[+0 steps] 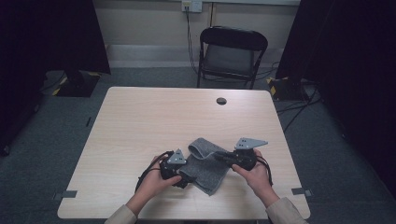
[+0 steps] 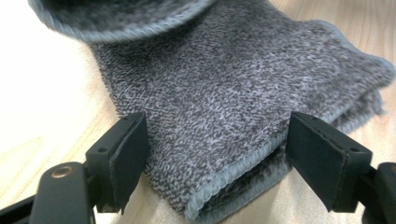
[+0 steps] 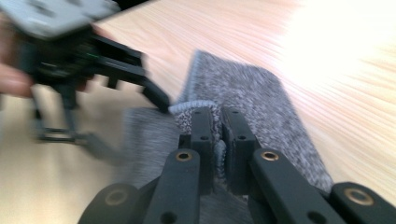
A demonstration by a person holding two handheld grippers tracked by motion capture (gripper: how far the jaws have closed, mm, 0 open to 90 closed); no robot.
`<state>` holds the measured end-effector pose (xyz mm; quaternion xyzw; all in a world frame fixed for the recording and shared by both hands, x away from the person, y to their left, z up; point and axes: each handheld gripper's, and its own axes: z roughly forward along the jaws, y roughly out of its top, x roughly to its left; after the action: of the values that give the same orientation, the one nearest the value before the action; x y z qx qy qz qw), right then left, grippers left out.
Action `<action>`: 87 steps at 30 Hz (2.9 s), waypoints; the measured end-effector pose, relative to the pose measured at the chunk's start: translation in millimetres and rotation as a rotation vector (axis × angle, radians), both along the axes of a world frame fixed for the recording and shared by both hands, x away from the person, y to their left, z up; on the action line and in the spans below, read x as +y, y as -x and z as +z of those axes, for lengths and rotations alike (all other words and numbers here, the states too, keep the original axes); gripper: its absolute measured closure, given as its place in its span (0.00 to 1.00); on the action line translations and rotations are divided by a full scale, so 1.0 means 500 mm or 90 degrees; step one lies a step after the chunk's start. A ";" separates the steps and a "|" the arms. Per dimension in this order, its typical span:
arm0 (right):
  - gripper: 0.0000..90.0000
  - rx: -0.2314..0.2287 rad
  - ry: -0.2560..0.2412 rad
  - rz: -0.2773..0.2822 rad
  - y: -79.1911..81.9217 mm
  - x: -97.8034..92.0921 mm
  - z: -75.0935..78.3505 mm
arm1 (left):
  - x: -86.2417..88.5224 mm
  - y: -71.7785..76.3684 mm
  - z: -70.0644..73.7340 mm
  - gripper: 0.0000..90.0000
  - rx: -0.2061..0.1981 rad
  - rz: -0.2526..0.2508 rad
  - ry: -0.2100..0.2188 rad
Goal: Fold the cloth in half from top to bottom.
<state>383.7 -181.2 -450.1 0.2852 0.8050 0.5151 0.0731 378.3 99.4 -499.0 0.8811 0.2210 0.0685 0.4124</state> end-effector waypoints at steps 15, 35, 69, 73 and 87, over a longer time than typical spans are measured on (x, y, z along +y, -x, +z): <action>0.93 0.036 0.006 0.055 0.072 0.026 -0.061 | 0.018 0.000 0.008 0.23 0.022 0.000 0.012; 0.58 0.020 -0.003 0.053 0.109 0.001 -0.038 | 0.095 -0.017 0.095 0.31 -0.020 0.005 0.046; 0.52 0.008 0.122 0.065 0.017 0.027 -0.092 | 0.038 0.036 0.033 0.33 0.038 -0.024 -0.038; 0.47 0.013 0.128 0.087 0.026 0.012 -0.089 | 0.040 0.046 0.030 0.33 0.042 -0.034 -0.040; 0.40 -0.003 0.129 0.101 -0.007 0.014 -0.095 | 0.073 0.044 0.051 0.28 0.025 -0.002 0.004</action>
<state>387.3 -174.0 -497.7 0.2104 0.8729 0.4359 0.0621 356.2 135.7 -473.4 0.8813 0.2275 0.0499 0.4112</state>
